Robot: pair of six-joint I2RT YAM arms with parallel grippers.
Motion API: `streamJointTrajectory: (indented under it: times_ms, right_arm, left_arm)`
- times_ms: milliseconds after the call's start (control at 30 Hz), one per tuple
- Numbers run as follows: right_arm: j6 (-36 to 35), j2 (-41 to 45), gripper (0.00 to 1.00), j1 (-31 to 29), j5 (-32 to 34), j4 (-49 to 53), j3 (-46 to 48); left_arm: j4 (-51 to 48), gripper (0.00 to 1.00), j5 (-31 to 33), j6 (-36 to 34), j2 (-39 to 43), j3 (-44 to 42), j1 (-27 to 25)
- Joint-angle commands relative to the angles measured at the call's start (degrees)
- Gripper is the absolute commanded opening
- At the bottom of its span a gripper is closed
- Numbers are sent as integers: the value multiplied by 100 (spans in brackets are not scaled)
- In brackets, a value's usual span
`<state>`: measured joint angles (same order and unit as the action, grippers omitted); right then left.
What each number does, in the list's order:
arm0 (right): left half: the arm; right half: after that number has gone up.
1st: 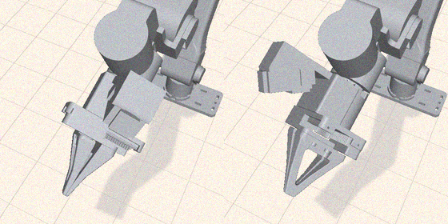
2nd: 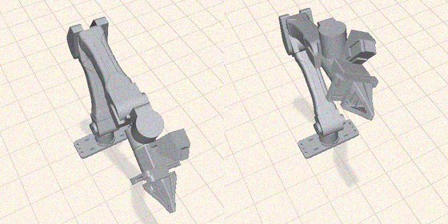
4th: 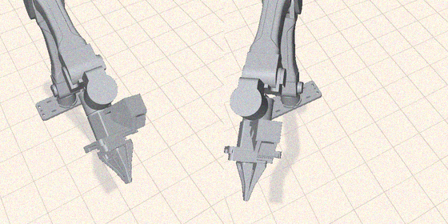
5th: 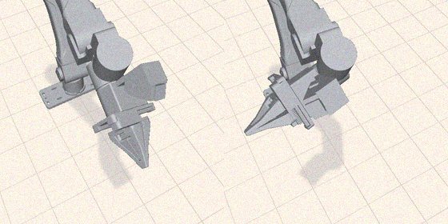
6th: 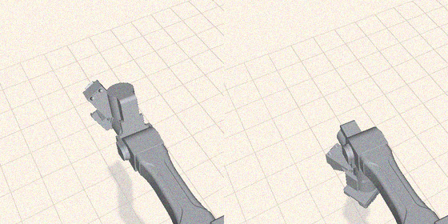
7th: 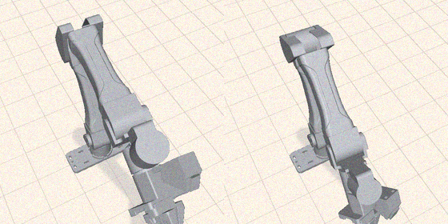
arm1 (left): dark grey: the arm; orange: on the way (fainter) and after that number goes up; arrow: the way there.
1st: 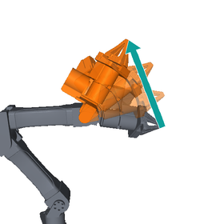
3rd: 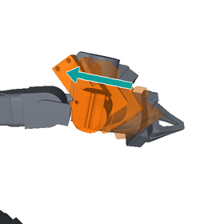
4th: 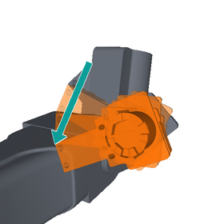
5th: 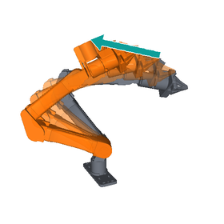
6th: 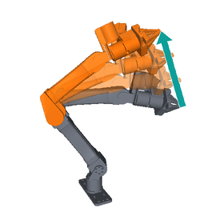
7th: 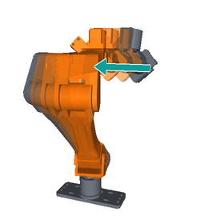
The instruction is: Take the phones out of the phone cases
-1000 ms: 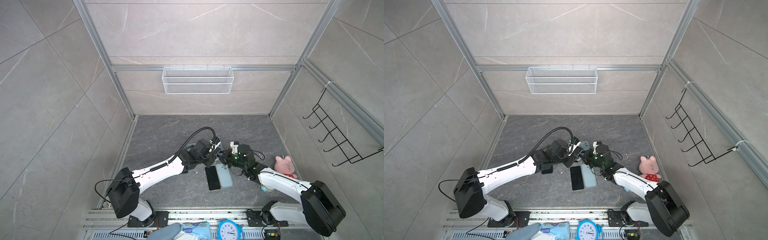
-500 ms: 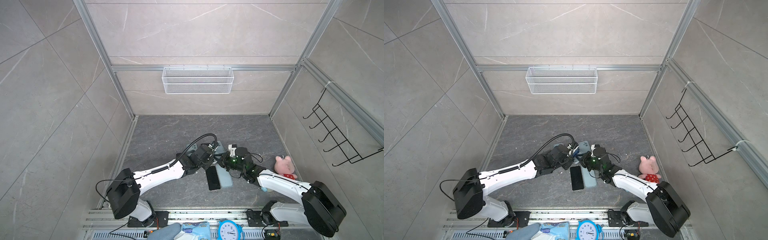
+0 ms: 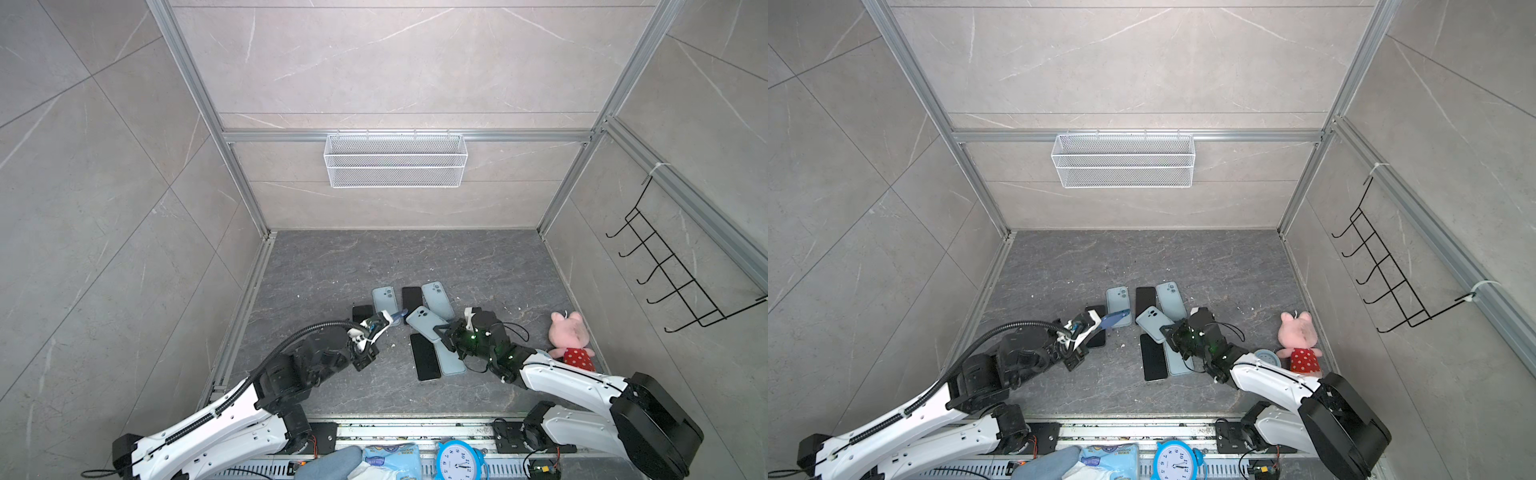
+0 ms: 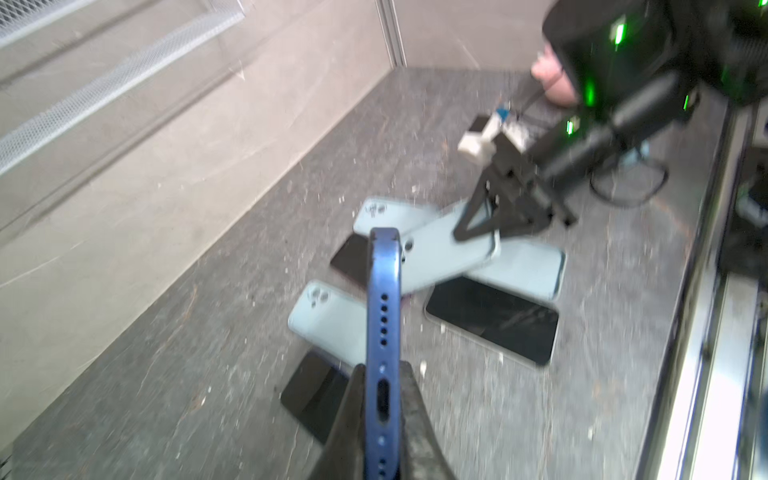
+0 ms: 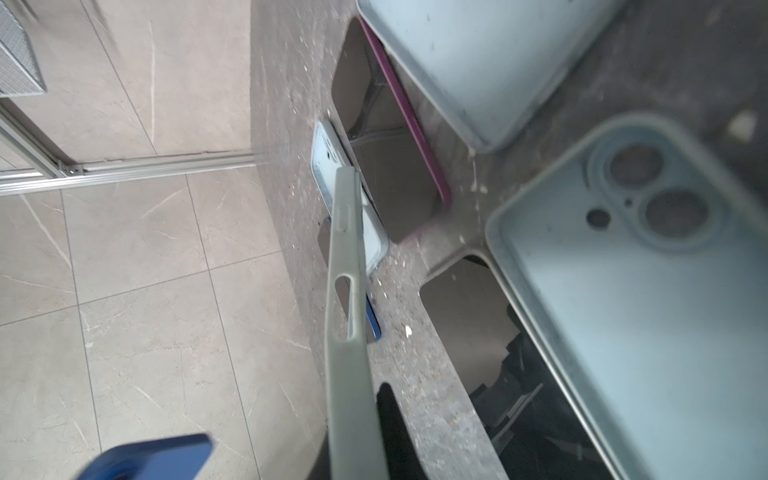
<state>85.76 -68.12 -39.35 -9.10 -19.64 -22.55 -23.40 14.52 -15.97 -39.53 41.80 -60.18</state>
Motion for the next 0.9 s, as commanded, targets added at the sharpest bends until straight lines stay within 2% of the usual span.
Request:
streamJointTrajectory:
  times_ms: [0, 167, 267, 333, 733, 867]
  right_arm:
    - [742, 105, 0, -501, 626, -89, 185]
    - [1638, 117, 0, -1628, 1793, 281, 221]
    - [1853, 129, 0, -2129, 2332, 852, -42]
    - [1915, 72, 0, -2317, 2512, 1062, -189]
    - [1902, -667, 0, -2562, 2305, 206, -320]
    - [1866, -856, 0, -2575, 2191, -97, -303]
  left_arm:
    - [-434, 0, 19, -701, 170, -207, -187]
    - [-1177, 0, 107, -888, 80, -136, -495]
    - [-1714, 0, 58, -1053, -70, -58, -742]
    - [-1927, 0, 304, -1086, -191, -37, -941]
    - [-1738, 0, 813, -1503, -687, -515, -965]
    - [-1538, 0, 949, -1766, -612, -680, -953]
